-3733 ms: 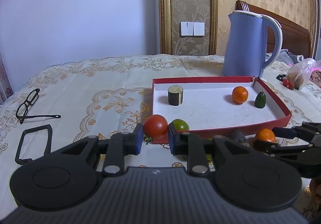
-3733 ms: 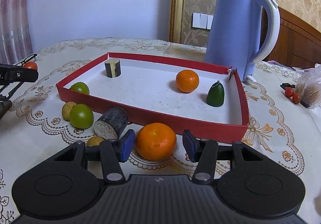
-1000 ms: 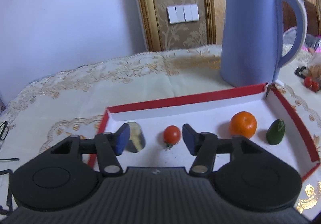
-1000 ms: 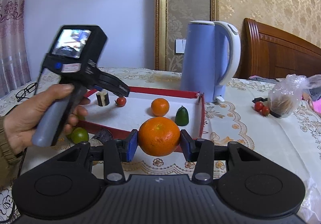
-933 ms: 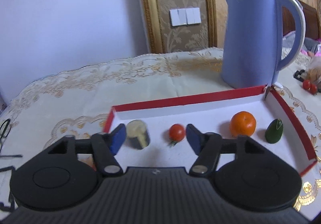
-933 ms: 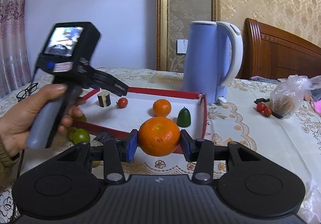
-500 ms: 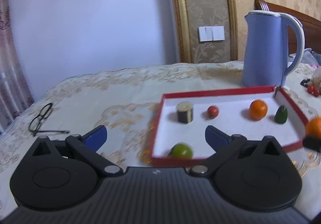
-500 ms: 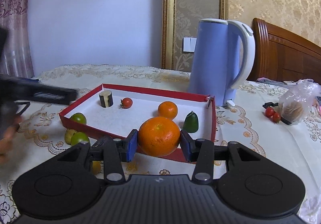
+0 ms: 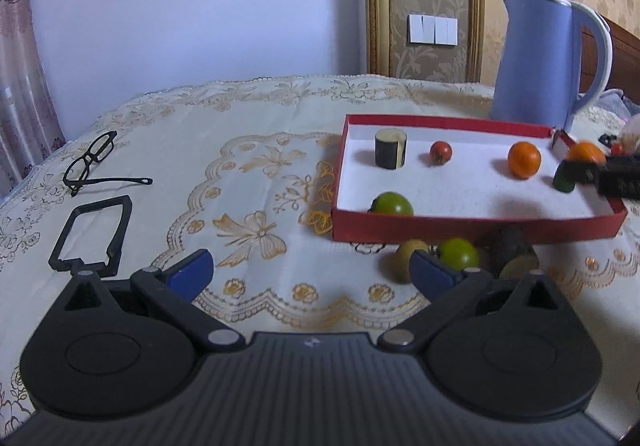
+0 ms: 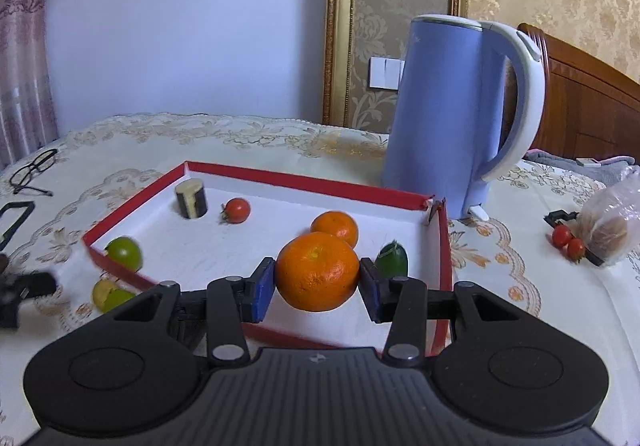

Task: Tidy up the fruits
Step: 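Lower the orange into the tray and open the right gripper, then move the right tool to a small brown round fruit and close on it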

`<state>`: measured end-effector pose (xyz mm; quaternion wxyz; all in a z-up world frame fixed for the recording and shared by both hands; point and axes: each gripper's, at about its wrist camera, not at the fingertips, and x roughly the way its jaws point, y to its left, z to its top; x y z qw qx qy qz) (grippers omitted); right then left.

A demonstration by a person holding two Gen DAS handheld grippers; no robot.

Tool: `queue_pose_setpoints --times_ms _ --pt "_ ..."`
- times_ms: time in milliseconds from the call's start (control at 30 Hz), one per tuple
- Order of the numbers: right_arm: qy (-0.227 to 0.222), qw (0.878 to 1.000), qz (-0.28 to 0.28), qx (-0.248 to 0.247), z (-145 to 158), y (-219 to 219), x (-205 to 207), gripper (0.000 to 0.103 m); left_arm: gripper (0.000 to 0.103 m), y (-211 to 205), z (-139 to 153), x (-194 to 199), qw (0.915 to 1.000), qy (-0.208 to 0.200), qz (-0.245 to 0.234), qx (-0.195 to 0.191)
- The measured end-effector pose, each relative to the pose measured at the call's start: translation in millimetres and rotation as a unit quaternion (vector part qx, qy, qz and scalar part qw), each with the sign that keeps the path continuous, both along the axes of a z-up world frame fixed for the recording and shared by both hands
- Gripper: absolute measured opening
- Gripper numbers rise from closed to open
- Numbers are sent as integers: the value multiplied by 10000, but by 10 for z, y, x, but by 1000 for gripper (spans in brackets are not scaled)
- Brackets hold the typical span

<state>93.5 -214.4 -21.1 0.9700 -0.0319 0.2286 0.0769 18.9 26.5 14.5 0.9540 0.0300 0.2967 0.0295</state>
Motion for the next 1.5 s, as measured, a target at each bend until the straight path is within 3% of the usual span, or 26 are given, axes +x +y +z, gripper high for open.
queue_pose_setpoints --times_ms 400,633,767,967,1167,1500 --pt "458 9984 -279 -175 -212 33 531 44 103 7 -54 -41 9998 98 -148 -2" --pt "34 9988 -445 -213 -64 6 180 51 103 7 -27 -63 9996 62 -274 -98" --pt "-84 9996 -260 61 -29 23 -197 51 103 -3 -6 -101 9995 -58 -307 -77" --pt "-92 9999 51 -73 -170 313 -697 51 103 -6 18 -120 9996 -225 -113 125" --pt "291 9983 500 -17 -332 586 -711 51 103 100 18 -108 9998 -194 -57 -36" --pt "398 9965 737 -78 -387 752 -694 48 103 166 -12 -105 9998 -160 -23 -108"
